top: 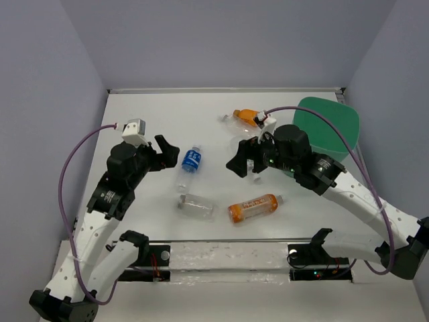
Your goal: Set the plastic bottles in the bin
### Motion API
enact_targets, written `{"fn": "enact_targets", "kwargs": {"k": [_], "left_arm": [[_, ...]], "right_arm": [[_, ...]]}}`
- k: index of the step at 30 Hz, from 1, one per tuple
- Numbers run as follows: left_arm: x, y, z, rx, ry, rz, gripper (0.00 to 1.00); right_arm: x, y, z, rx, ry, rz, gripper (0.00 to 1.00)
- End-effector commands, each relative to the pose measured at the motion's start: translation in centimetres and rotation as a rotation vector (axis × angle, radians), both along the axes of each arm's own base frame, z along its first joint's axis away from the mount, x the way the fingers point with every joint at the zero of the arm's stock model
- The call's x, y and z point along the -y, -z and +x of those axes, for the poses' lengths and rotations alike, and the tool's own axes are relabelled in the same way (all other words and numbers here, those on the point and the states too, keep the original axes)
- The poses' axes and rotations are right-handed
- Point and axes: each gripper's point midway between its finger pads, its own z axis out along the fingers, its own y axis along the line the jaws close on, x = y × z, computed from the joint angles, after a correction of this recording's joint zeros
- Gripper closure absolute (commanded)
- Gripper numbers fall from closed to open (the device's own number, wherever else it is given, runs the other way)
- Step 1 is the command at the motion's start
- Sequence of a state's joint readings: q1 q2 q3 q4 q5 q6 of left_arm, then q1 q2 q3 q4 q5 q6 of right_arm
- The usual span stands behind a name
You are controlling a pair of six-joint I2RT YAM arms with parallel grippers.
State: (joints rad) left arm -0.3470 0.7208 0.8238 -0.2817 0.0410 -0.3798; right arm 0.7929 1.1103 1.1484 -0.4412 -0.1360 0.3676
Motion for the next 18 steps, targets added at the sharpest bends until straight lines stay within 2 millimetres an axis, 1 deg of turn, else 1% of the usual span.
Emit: {"fn": "enact_targets", "kwargs": {"k": [1, 2, 3, 5, 6, 7, 8, 9, 10, 12, 13, 15, 16, 17, 18], "left_arm": [[-0.4, -2.5, -0.6, 0.099, 0.003, -0.006, 0.01], [-0.7, -2.9, -0.7, 0.111, -0.018, -0.01, 0.01], [-0.9, -3.6, -1.0, 0.132, -0.022, -0.019, 0.01], [-1.0, -4.1, -1.3, 0.156, -0.022, -0.029, 0.01], [-1.9, -4.4, -1.4, 0.178, -0.065, -0.026, 0.01], [-2.2, -4.5, -1.4, 0.184, -0.079, -0.024, 0.01], [-2.8, -4.5, -1.4, 0.186, -0.11, -0.016, 0.01], [-3.1, -4.5, -1.4, 0.191, -0.124, -0.008, 0.01], [-3.4, -4.7, -1.6, 0.201, -0.135, -0.008, 0.01], [-3.7, -4.4, -1.6, 0.21, -0.153, -0.007, 0.01], [-4.0, -4.2, -1.6, 0.221, -0.166, -0.012, 0.01], [-4.2, -3.9, -1.7, 0.234, -0.18, -0.022, 0.01], [-4.4, -4.1, -2.1, 0.255, -0.186, -0.038, 0.01], [-4.3, -3.3, -2.0, 0.257, -0.187, -0.045, 0.01], [-4.3, -3.4, -2.2, 0.263, -0.178, -0.049, 0.01]], "right_arm": [[-1.7, -0.5, 2.9, -0.01, 0.14, 0.102, 0.04], [-2.2, -0.2, 3.4, -0.024, 0.153, 0.112, 0.04], [-2.9, 0.5, 4.8, -0.046, 0.204, 0.126, 0.03], [-4.0, 1.0, 5.8, -0.061, 0.22, 0.145, 0.01], [-5.0, 1.7, 7.0, -0.082, 0.244, 0.155, 0.0], [-5.9, 2.1, 7.2, -0.094, 0.236, 0.16, 0.0], [-6.7, 2.1, 7.7, -0.105, 0.242, 0.179, 0.0], [-7.5, 3.9, 8.6, -0.133, 0.255, 0.154, 0.0], [-8.4, 3.5, 8.9, -0.129, 0.251, 0.168, 0.0], [-9.3, 4.5, 10.0, -0.153, 0.281, 0.17, 0.0], [-10.1, 5.7, 10.8, -0.179, 0.292, 0.161, 0.0], [-10.9, 6.9, 11.6, -0.198, 0.307, 0.149, 0.0], [-11.1, 7.5, 11.9, -0.205, 0.32, 0.142, 0.0], [-11.5, 9.1, 12.3, -0.226, 0.329, 0.118, 0.0], [-11.8, 9.3, 12.7, -0.233, 0.34, 0.124, 0.0]]}}
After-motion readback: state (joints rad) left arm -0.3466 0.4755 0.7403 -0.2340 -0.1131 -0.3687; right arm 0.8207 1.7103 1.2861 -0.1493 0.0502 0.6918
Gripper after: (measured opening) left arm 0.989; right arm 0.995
